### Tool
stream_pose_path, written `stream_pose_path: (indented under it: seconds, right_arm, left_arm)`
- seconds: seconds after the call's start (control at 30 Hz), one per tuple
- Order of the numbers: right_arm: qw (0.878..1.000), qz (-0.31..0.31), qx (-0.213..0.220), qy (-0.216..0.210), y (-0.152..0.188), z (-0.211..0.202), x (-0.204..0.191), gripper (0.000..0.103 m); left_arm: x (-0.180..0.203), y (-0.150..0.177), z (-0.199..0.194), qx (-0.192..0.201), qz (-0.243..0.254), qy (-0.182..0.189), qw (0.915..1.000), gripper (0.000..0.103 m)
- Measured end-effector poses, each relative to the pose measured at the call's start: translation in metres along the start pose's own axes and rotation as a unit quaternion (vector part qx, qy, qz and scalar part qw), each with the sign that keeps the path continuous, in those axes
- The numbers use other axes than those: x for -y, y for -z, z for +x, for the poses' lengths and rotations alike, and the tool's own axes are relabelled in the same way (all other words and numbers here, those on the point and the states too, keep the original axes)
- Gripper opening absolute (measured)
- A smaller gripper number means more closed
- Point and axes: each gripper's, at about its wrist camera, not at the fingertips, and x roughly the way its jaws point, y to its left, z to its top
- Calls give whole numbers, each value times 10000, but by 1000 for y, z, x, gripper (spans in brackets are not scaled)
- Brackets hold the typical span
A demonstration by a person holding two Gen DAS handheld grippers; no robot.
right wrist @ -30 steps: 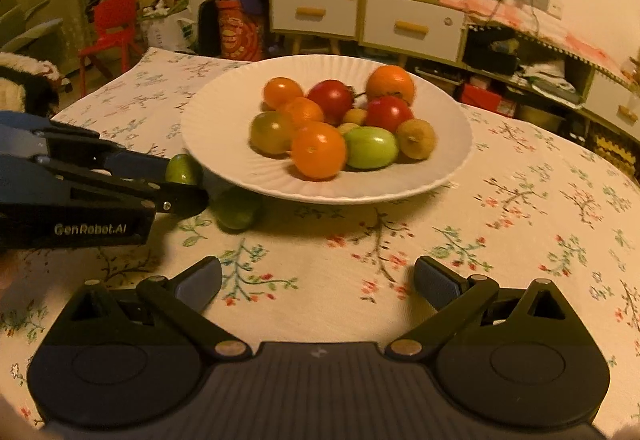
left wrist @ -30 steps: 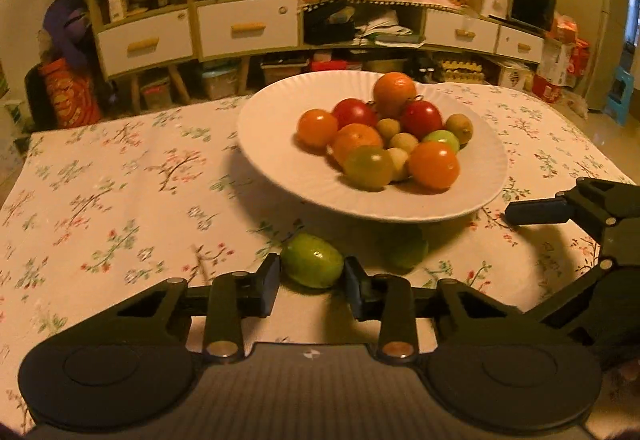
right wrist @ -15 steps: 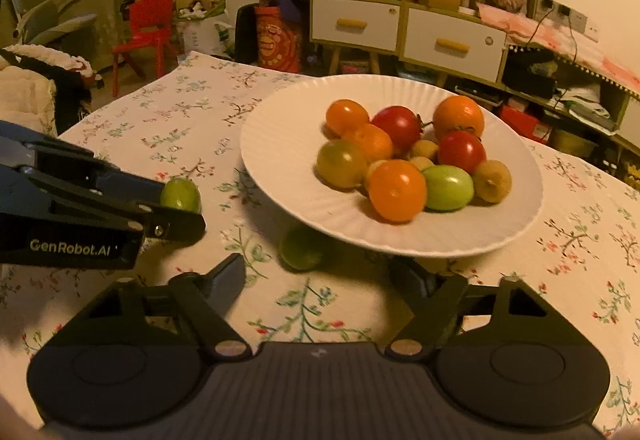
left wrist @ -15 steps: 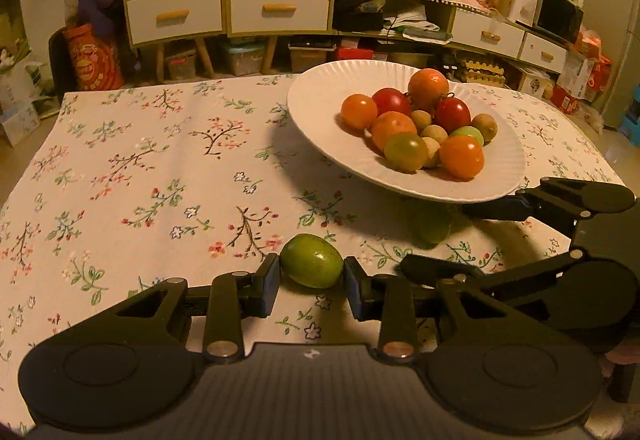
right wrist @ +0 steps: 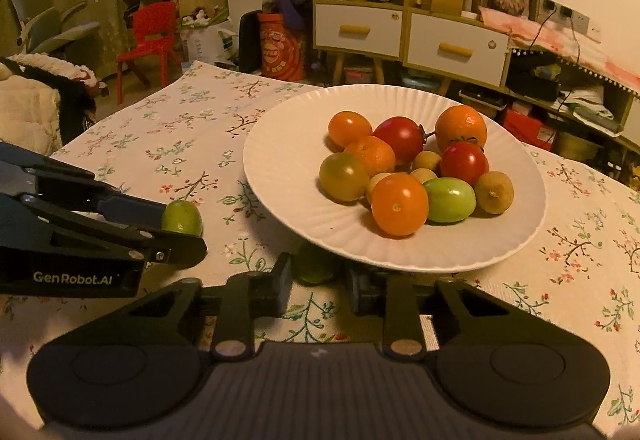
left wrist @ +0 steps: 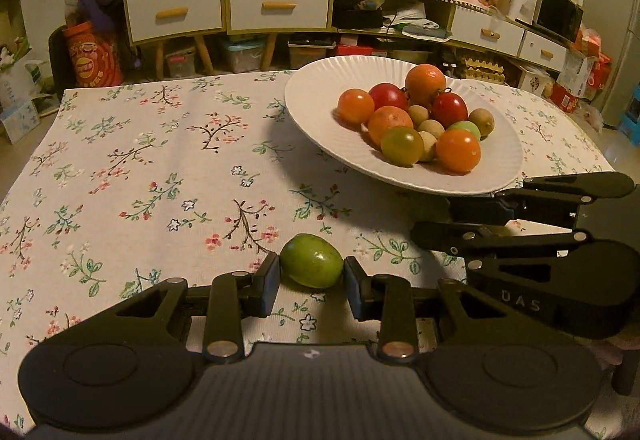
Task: Organize fruits
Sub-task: 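Close left gripper on its green tomato while right gripper closes on the other, then lift and carry both green tomatoes over the bowl with both grippers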
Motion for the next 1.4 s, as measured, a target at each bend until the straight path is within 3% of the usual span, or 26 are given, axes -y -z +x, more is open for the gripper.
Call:
stream_pose_path:
  seconds: [0.47, 0.83, 1.23, 1.4]
  right_arm:
    - [9998, -110, -100, -139, 2, -28, -5, 24]
    - [9999, 87, 141, -21, -9, -48, 7, 24]
    - [9985, 429, 277, 216, -27, -30, 41, 24]
    - [9980, 511, 308, 207, -33, -23, 52, 24]
  left_arm:
    - [8, 0, -21, 193, -2, 82, 9998, 26]
    - [17, -9, -32, 418, 4, 191, 9989, 26]
    - [33, -38, -10, 613, 501, 346, 9963, 26]
    - [31, -53, 8, 579, 495, 399, 9963, 26]
